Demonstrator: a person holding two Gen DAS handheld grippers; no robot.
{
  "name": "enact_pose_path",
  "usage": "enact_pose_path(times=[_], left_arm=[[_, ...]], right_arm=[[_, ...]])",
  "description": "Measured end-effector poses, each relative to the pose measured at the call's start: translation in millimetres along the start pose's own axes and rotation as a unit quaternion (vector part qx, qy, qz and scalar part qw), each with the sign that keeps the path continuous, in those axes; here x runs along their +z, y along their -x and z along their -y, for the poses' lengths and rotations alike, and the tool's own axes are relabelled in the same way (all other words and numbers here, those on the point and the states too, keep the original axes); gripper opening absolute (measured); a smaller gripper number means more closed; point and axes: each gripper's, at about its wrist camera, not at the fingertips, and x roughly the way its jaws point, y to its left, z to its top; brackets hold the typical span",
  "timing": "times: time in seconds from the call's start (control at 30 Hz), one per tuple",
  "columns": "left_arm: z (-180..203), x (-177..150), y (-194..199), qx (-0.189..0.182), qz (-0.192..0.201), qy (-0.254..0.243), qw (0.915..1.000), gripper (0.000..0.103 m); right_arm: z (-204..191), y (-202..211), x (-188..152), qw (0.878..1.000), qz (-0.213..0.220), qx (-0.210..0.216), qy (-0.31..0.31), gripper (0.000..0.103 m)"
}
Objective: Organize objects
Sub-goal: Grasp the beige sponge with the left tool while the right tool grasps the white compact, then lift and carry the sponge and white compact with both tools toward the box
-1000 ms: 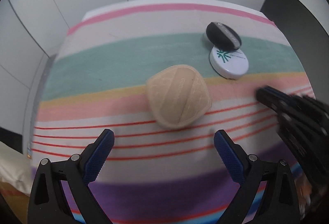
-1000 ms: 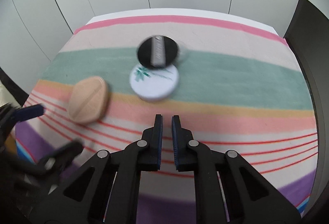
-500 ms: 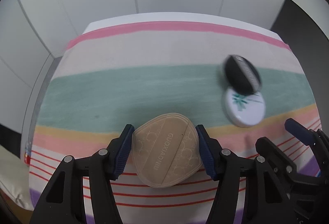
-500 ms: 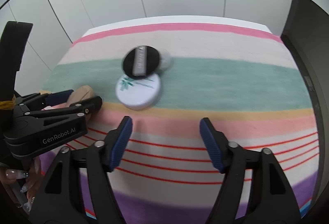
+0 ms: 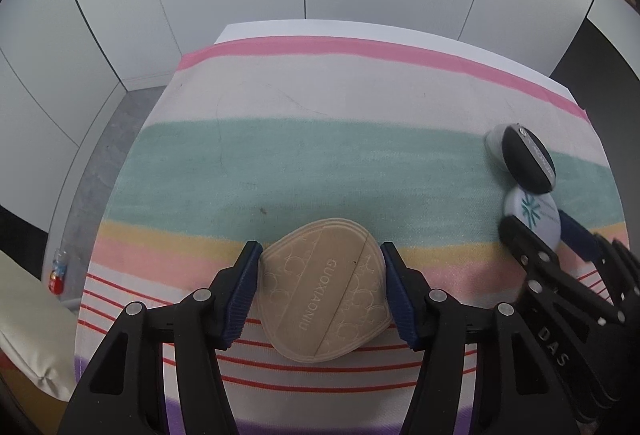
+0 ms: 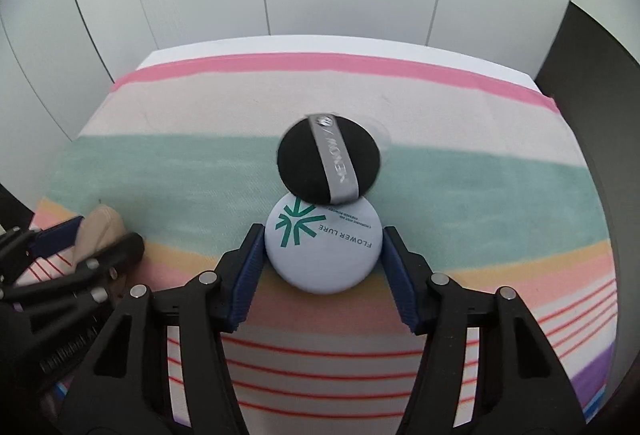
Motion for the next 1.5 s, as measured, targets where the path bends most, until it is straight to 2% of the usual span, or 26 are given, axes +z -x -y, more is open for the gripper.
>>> enact_pose_path(times=[0.2,0.5,0.6,0.73,0.97,1.1,1.2,1.37,1.5], left_arm=[[5.7,-6.7,9.3,-0.012,-0.008,-0.002,0.9999,0.059],[27.2,6.0,56.4,-0.003,0.022,-0.039,0.9990,0.058],[28.2,16.9,90.3,-0.003,0.046,-0.039,0.9982,0.058],[24.2,28.9,129.6,-0.008,0.057,-0.023,0.9981,0.058],[19.3,39.8,214.6,-0.018,0.094,-0.016,0.9953,0.058],[19.2,36.2,265.0,-0.059,0.106,-0.023,0.9924,0.058],[24.0,27.7,293.3,-0.068,0.119,-0.034,0.9900,0.058],[30.6,17.2,328.9,-0.062,0.134,-0.047,0.9880,0.058],[29.7,13.4,346.6,-0.047,0.133,-0.042,0.9891,0.058]], right_arm=[[11.9,21.2,-9.5,1.000,-0.012,-0.007,-0.013,0.060],[22.1,80.7,-9.6,1.000,0.003,-0.003,-0.021,0.060],[37.3,94.8,4.9,1.000,0.015,-0.008,-0.024,0.060],[46.7,134.3,22.5,0.999,0.040,-0.013,-0.026,0.060],[47.5,222.8,48.9,0.996,0.087,-0.022,-0.017,0.060],[43.4,274.1,57.5,0.993,0.112,-0.023,-0.013,0.060],[44.1,309.2,62.8,0.992,0.128,-0.003,-0.021,0.060],[48.6,357.0,63.1,0.988,0.154,-0.003,-0.030,0.060],[50.3,379.0,58.1,0.986,0.161,-0.006,-0.033,0.060]])
